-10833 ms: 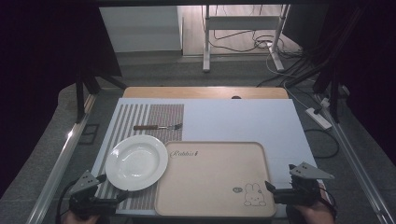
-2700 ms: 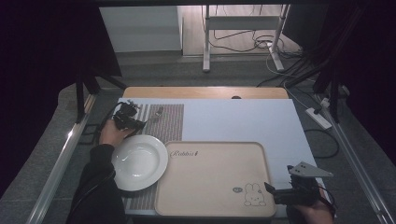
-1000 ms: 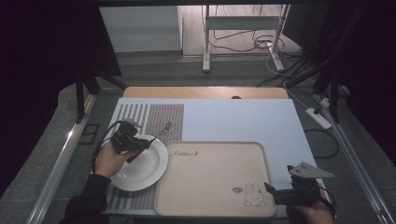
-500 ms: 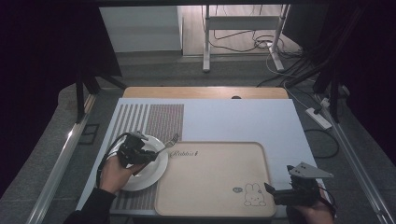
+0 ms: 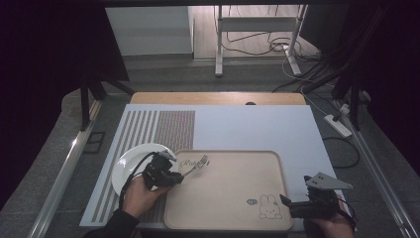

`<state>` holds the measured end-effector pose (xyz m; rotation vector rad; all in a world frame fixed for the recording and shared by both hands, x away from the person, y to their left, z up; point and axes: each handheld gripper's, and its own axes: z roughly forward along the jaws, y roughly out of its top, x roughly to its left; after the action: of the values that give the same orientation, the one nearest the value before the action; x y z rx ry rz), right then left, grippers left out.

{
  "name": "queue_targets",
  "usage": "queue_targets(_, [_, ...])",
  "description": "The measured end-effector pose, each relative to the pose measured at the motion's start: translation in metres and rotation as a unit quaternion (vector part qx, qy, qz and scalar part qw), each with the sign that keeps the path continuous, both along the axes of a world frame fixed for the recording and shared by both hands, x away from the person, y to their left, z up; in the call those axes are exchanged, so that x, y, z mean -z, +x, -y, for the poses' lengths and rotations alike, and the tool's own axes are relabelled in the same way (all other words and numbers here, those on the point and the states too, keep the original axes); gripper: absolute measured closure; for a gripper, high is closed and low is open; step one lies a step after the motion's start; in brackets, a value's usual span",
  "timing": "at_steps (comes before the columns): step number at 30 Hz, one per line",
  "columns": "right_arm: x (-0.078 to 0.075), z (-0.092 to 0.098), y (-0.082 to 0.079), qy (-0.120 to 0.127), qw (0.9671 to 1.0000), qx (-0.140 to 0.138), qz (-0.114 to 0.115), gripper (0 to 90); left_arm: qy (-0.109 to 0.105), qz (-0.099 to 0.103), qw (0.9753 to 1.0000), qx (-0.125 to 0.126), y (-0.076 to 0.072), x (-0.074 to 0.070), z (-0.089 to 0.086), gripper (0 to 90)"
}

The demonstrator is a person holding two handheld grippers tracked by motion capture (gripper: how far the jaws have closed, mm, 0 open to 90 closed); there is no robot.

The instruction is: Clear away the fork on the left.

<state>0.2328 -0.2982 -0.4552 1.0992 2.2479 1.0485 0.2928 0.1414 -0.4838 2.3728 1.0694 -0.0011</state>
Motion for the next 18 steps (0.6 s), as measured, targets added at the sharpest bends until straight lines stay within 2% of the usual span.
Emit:
queue_targets(4, [0.000,0.000,0.000,-0.003,1.0000,-0.001,0.000,0.0,-0.002,-0.004,0.9999,0.011,-0.005,0.006,0.017,78.1])
queue_targets(8, [0.000,0.000,0.000,-0.003,1.0000,-0.002,0.000,0.0,0.002,-0.014,0.9997,0.018,-0.008,0.012,0.026,78.1])
queue_targets(14, [0.000,0.000,0.000,-0.002,1.0000,-0.003,0.000,0.0,0.021,-0.017,0.9991,0.033,-0.009,0.023,0.036,77.6])
queue_targets(16, [0.000,-0.001,0.000,-0.003,1.0000,-0.004,0.000,0.0,0.032,-0.014,0.9985,0.042,-0.010,0.025,0.040,76.6])
queue_targets(18, [0.000,-0.001,0.000,-0.003,1.0000,-0.004,0.000,0.0,0.026,-0.001,0.9985,0.048,-0.010,0.022,0.041,72.3])
